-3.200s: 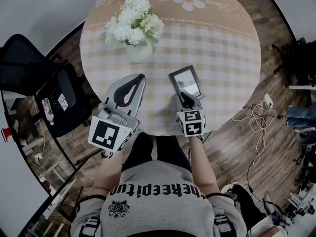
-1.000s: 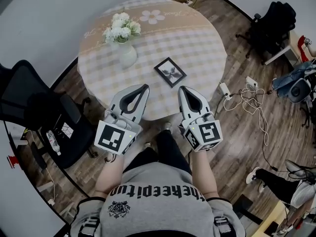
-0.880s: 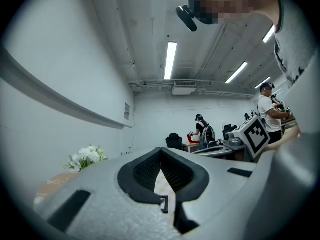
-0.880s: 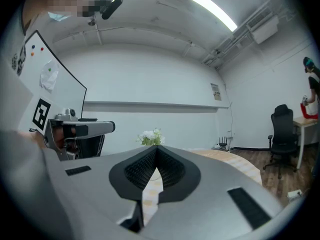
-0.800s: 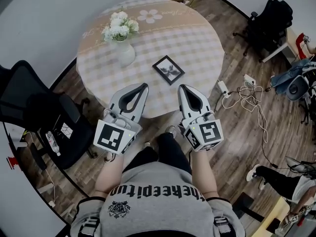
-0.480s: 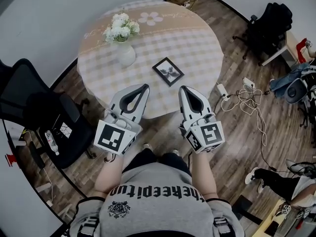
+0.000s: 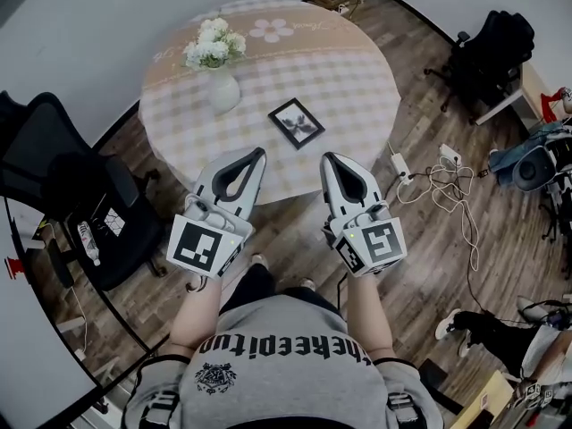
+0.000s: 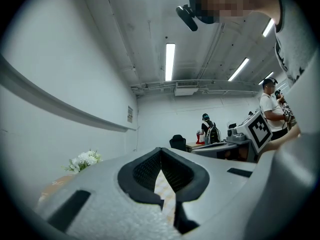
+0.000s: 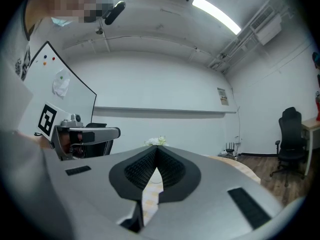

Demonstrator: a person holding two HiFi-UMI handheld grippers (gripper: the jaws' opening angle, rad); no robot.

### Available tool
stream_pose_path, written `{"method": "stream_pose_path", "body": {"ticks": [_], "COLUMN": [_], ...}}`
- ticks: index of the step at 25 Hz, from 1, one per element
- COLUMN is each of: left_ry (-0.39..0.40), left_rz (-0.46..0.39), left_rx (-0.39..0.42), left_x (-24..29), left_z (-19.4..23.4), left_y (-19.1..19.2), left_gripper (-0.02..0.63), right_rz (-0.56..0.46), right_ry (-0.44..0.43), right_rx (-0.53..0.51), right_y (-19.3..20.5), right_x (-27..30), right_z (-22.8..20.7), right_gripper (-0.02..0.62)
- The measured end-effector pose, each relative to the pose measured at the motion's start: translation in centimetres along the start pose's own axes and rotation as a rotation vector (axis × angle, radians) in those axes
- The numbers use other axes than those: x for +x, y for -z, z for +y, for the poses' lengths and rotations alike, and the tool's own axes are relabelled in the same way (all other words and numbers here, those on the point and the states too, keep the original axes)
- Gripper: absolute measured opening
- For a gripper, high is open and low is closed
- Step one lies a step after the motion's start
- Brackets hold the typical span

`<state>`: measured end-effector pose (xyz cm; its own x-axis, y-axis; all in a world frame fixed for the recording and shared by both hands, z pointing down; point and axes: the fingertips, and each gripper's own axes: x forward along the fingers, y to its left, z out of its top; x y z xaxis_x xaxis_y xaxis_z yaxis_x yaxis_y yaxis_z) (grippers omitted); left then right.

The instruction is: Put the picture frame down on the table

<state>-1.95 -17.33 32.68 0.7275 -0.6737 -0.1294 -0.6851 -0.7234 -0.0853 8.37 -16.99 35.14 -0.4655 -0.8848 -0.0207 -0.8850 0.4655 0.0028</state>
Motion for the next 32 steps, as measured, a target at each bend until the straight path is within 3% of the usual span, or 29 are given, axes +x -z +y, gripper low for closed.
{"method": "stream_pose_path", "body": {"ticks": [20,32], "left_ry": [-0.172,-0.217], "left_rz": [-0.014,-0.006], "left_rx": [0.053,0.052], "left_x": [-4.0,-5.7], "left_z": [-8.1,-12.8], "left_y": [-3.0,-3.0], "left_gripper": [0.015,0.015], "right_rz": [-0.053,-0.048], "right_ry": [-0.149,-0.195], "right_rx": [-0.004,-0.004], "right_y": [-1.7,-1.4], "right_x": [-8.0,-12.4], "right_z": [0.7,1.0], "right_gripper": [0.006,0.006]}}
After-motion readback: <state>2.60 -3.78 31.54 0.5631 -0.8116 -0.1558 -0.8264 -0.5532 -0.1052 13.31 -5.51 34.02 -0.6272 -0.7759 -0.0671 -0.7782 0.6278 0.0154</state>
